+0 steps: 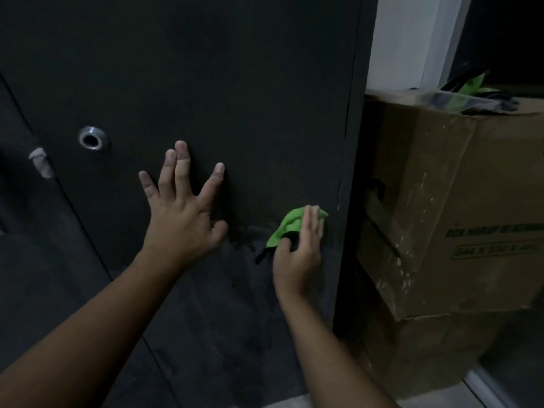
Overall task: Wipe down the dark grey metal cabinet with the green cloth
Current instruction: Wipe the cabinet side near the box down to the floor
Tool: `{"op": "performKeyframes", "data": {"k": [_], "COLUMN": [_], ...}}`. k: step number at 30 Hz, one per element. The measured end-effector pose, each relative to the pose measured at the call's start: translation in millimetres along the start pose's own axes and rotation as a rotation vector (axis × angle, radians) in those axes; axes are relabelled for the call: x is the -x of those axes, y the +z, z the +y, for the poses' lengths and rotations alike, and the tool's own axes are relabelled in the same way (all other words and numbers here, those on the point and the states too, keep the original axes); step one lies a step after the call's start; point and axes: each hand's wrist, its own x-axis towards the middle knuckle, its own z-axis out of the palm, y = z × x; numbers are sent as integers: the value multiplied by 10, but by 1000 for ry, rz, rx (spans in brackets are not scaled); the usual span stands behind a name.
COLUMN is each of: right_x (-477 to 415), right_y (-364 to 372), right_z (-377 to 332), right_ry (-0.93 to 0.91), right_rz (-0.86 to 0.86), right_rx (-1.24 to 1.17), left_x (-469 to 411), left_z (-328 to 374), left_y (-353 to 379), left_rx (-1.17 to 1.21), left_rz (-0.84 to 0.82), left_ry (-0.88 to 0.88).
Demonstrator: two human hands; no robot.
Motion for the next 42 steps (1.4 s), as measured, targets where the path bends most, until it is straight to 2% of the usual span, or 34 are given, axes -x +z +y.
{"op": "performKeyframes", "data": {"k": [3,5,7,9,12,16,19,21,25,29,31,33,35,39,42], "right_x": [407,565,641,635,579,391,349,396,528,738,804,822,829,723,547], "right_y": [135,187,186,143,77,46,122,214,394,512,550,575,572,508,356], "right_z": [178,390,564,641,635,372,145,35,-32,4,20,18,-12,-65,-102], "right_ry": [-326,-551,-703,-739,-603,-221,-148,-186,-436,-509,-515,-494,-464,-277,-80], "right_rz": [-343,-510,-590,-579,-434,-158,-52,-96,-346,-533,-595,-614,-642,-770,-935], "right_rx": [40,112,161,126,-11,-120,-140,-111,-63,-96,-127,-149,-170,-345,-623], "left_x": [45,75,93,117,153,236,299,350,558,1043,1331,1527,1574,1352,1180], "left_z": [-8,-29,-66,-100,-122,-138,-192,-296,-381,-228,-86,90,255,467,569], "left_y": [14,32,33,21,-1,73,114,143,203,360,474,560,620,655,717], "left_rx": [-21,-29,-39,-43,-24,10,113,170,277,393,473,658,869,1217,1218], "left_rz": [-39,-62,-56,-55,-57,-33,-6,17,16,244,231,145,103,140,242], "left_ry": [13,27,41,44,50,44,58,86,81,-153,-325,-569,-727,-832,-843]}}
